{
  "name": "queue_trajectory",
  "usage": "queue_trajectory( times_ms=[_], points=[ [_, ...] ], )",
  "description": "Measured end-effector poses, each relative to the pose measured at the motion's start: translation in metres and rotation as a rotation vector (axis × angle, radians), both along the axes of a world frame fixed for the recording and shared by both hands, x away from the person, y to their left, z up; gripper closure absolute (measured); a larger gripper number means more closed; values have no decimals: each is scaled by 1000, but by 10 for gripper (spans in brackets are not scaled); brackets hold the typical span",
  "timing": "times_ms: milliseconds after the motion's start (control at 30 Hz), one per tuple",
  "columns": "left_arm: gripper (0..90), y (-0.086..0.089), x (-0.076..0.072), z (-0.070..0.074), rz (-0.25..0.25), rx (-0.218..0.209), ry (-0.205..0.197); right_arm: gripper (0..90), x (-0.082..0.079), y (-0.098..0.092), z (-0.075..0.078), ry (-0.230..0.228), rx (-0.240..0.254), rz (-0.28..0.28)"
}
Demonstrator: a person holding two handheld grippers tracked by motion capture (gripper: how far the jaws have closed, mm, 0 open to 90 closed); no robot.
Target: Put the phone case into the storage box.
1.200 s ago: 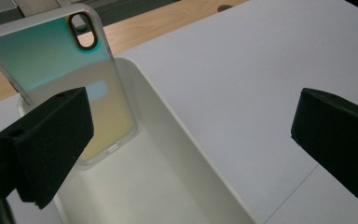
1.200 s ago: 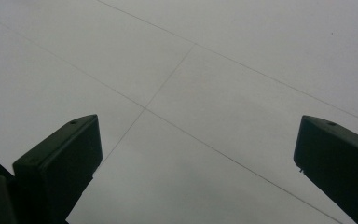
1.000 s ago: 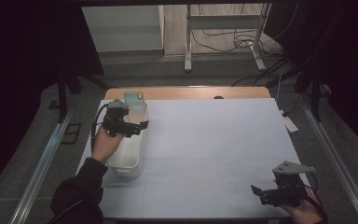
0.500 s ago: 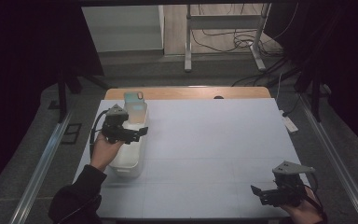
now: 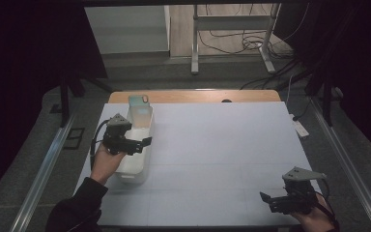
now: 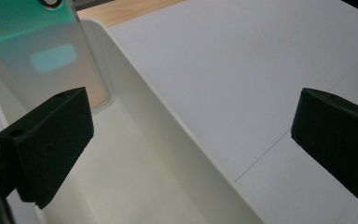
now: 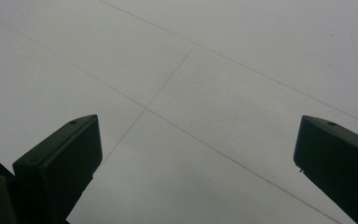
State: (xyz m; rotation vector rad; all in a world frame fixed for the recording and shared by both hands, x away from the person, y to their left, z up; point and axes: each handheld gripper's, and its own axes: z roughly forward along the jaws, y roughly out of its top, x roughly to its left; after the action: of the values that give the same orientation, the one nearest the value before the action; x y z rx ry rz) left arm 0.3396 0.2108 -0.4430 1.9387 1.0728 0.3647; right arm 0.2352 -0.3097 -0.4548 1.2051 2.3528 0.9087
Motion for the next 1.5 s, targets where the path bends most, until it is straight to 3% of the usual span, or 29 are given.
queue_trajectory(
  times_ms=[733,1067,1500],
  points=[
    [0,9,-37,0,-3,-16,-8,12,0,0,0,-4,0,3],
    [0,12,-54,-3,-6,-3,-5,10,-1,0,0,-5,0,0],
    [0,11,-73,-2,-23,0,-8,0,1,-4,1,1,21,-51]
  ],
)
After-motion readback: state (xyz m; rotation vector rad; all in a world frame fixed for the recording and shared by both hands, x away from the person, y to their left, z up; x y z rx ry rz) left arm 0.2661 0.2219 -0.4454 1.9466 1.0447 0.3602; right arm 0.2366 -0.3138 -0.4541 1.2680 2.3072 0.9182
